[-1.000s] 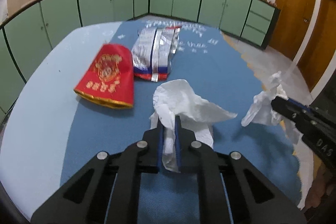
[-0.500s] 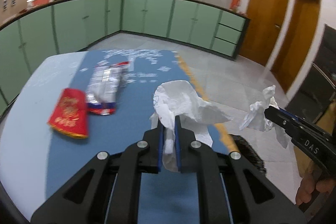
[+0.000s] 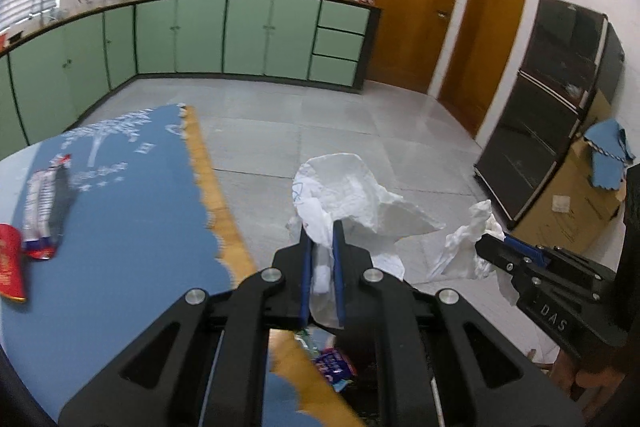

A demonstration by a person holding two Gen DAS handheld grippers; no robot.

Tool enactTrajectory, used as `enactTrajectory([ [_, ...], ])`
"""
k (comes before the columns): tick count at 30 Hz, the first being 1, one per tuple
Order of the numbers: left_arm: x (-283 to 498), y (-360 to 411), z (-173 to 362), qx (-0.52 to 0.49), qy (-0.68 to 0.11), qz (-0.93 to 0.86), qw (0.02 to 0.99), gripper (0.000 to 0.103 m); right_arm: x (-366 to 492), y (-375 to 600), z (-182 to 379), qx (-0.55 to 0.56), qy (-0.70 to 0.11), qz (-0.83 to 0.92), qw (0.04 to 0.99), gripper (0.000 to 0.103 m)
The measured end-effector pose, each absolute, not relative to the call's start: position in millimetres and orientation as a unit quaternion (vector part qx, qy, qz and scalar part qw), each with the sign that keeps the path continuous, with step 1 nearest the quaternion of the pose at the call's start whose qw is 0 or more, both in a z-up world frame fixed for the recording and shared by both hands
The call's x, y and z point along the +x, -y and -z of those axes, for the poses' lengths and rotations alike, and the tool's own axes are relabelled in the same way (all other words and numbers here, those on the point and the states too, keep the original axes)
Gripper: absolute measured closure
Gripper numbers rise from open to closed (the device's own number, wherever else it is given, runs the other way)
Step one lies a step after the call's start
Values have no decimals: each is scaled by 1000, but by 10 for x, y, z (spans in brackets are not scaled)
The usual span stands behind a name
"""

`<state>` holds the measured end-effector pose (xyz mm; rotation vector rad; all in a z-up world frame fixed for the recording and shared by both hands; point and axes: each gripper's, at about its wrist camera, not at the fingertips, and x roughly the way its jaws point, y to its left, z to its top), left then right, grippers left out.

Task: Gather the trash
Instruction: 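Carry both tissues over the bin and open both grippers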

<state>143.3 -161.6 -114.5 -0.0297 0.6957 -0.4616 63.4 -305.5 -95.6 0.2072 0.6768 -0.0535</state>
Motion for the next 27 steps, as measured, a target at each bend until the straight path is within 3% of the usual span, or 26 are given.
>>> enactTrajectory([
  [7, 1529, 1885, 1395, 0, -367, 243, 898, 94, 569, 3185, 1046, 104, -339, 47, 934, 89],
  [10, 1635, 1923, 1524, -7, -393, 252, 884, 80, 610, 3233, 1121, 106, -349, 52, 930, 89],
  [15, 1678, 1871, 1601, -14, -407, 254, 877, 73, 605, 3294, 1338, 114, -376, 63, 917, 88],
  [18, 1674, 1772, 1577, -20, -402, 247, 882, 65, 627, 3322, 1479, 120, -391, 65, 910, 85],
  [20, 1666, 1737, 1563, -24, -400, 242, 884, 54, 647, 3316, 1561, 121, -399, 66, 906, 84],
  [24, 1691, 1689, 1563, -30, -405, 237, 883, 53, 685, 3322, 1656, 126, -411, 64, 900, 83],
  [27, 1663, 1681, 1527, -27, -399, 236, 886, 53, 689, 3326, 1646, 126, -413, 62, 900, 74],
])
